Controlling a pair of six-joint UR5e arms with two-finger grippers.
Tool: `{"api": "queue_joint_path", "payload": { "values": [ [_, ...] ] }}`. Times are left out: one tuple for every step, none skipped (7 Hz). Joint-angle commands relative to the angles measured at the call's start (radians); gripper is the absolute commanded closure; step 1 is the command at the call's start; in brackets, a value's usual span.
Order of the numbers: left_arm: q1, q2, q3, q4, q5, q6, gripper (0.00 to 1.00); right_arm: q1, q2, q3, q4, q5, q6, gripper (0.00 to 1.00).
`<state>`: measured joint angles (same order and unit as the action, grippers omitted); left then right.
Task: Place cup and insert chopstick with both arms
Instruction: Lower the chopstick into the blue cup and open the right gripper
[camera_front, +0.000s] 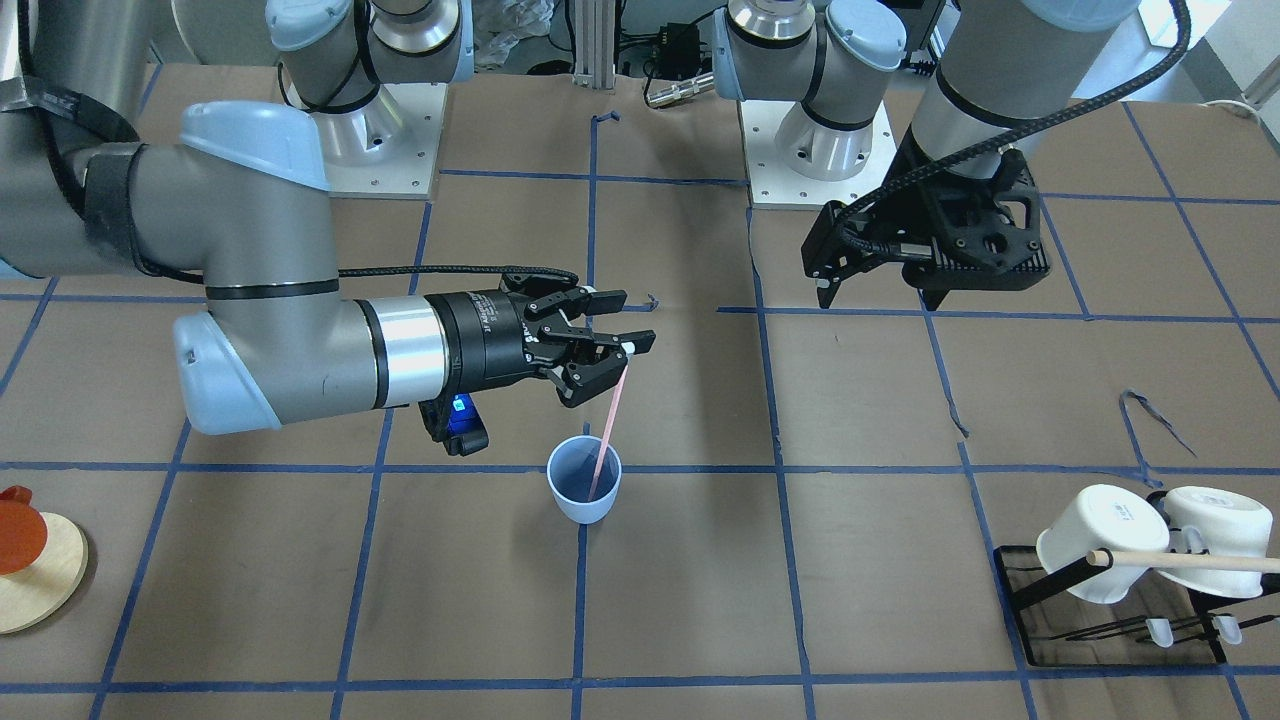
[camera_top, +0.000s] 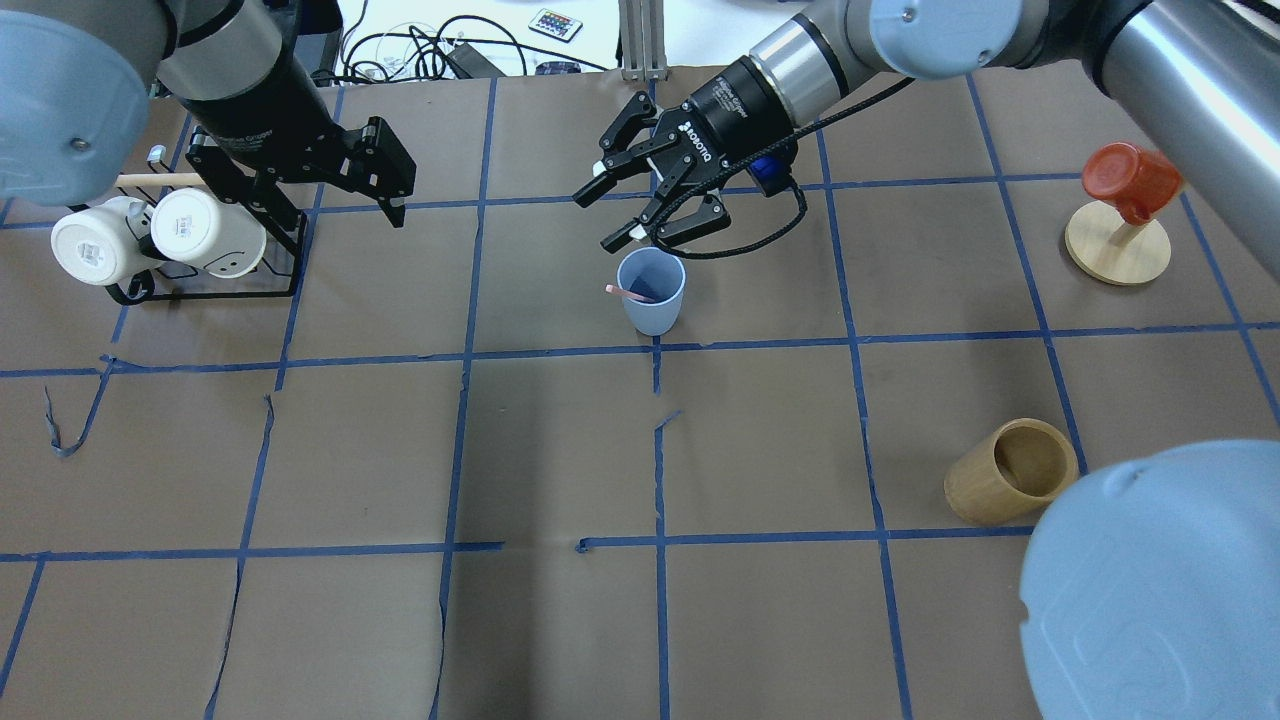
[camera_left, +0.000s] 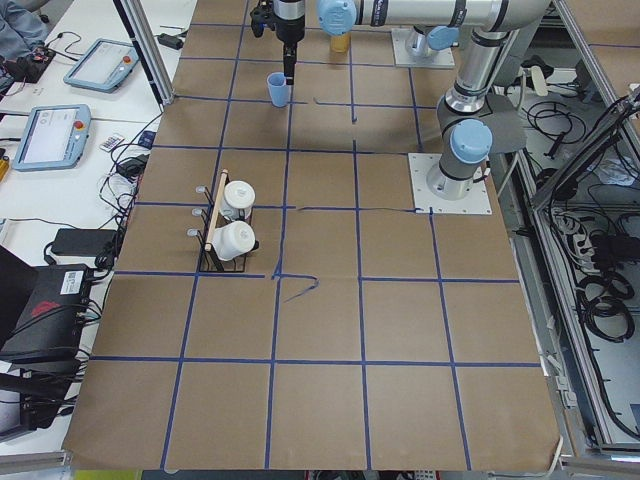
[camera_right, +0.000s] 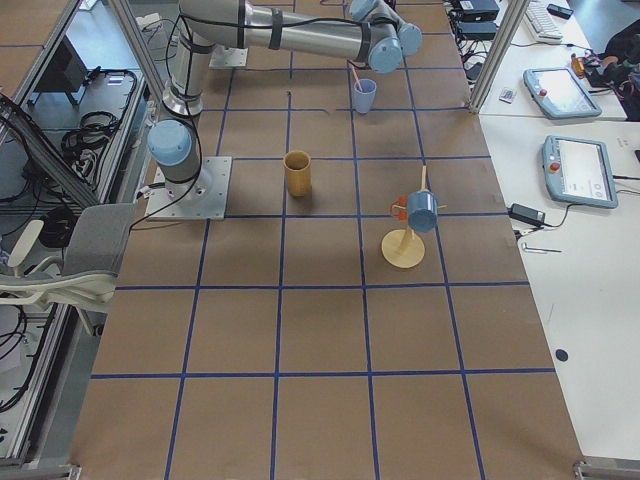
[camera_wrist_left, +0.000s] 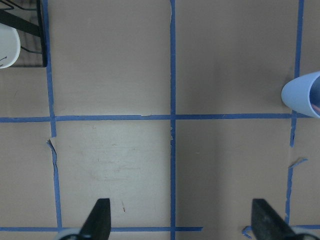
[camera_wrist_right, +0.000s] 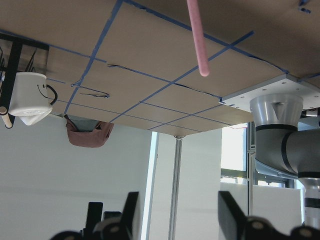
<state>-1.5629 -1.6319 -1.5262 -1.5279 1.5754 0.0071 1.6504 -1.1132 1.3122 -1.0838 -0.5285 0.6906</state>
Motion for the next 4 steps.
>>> {"api": "queue_joint_path", "payload": {
  "values": [
    [0.0, -0.002, 0.0, 0.0, 0.0, -0.001, 0.0, -0.009, -0.058, -0.008, -0.057, -0.101, 0.061, 0.0],
    [0.0, -0.002, 0.0, 0.0, 0.0, -0.001, 0.0, -0.027, -0.11, -0.005, -0.142, -0.321, 0.06, 0.0],
    [0.0, -0.002, 0.001, 0.002, 0.002, -0.001, 0.0, -0.076, -0.143, 0.002, -0.152, -0.475, 0.029, 0.0],
    [0.0, -0.002, 0.001, 0.002, 0.0, -0.003, 0.0, -0.099, -0.199, 0.007, -0.151, -0.63, -0.126, 0.0]
  ]
}}
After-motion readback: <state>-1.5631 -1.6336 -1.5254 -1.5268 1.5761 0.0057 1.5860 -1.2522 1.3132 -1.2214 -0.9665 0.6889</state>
